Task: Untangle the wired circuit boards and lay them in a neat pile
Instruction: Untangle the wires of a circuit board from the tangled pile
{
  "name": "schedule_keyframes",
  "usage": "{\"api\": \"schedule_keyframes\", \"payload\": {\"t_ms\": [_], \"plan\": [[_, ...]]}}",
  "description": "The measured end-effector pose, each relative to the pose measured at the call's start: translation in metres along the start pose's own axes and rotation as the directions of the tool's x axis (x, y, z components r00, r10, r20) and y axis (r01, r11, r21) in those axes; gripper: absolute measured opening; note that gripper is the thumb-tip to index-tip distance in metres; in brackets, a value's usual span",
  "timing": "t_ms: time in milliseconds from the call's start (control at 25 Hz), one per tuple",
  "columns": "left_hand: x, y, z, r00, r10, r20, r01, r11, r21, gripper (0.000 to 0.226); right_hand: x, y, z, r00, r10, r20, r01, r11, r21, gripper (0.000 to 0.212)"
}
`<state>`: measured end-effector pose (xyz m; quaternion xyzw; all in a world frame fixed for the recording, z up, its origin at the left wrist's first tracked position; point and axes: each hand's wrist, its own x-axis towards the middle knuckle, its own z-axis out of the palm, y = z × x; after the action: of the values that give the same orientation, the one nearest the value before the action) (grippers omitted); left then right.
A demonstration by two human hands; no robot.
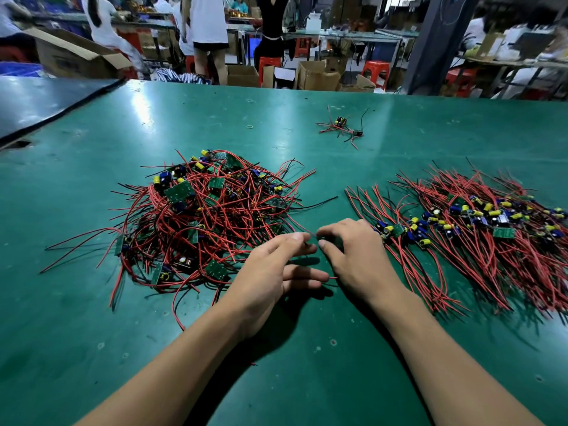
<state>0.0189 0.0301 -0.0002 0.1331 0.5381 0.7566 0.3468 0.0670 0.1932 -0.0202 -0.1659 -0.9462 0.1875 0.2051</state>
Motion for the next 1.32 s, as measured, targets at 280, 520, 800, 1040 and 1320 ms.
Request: {"api": "schedule_keyframes", "payload": {"t_ms": [280, 520, 800, 1040, 1320], "plan": [[0.001, 0.000, -0.001, 0.999, -0.023, 0.044, 0.022, 0.999, 0.038, 0.022, -0.004, -0.010, -0.001, 0.996, 0.088, 0.021, -0.088, 0.996, -0.002, 0.021], [-0.001, 0.003, 0.001, 0.998, -0.031, 0.050, 0.027, 0.998, 0.063, 0.019, -0.003, -0.015, -0.001, 0.996, 0.080, 0.026, -0.077, 0.993, -0.093, 0.015], [0.001, 0.005, 0.003, 0.998, -0.056, 0.023, 0.055, 0.998, 0.033, 0.029, 0.000, -0.022, -0.025, 0.917, 0.206, 0.341, -0.384, 0.236, 0.892, 0.016], [0.008, 0.007, 0.001, 0.994, -0.105, 0.028, 0.106, 0.994, -0.036, 0.054, -0.010, -0.019, -0.047, 0.768, -0.269, 0.581, -0.556, 0.167, 0.814, 0.015], [0.004, 0.007, -0.002, 0.995, -0.078, 0.060, 0.079, 0.997, -0.010, 0.023, -0.013, -0.001, -0.049, 0.633, -0.300, 0.714, -0.582, 0.423, 0.694, 0.005]]}}
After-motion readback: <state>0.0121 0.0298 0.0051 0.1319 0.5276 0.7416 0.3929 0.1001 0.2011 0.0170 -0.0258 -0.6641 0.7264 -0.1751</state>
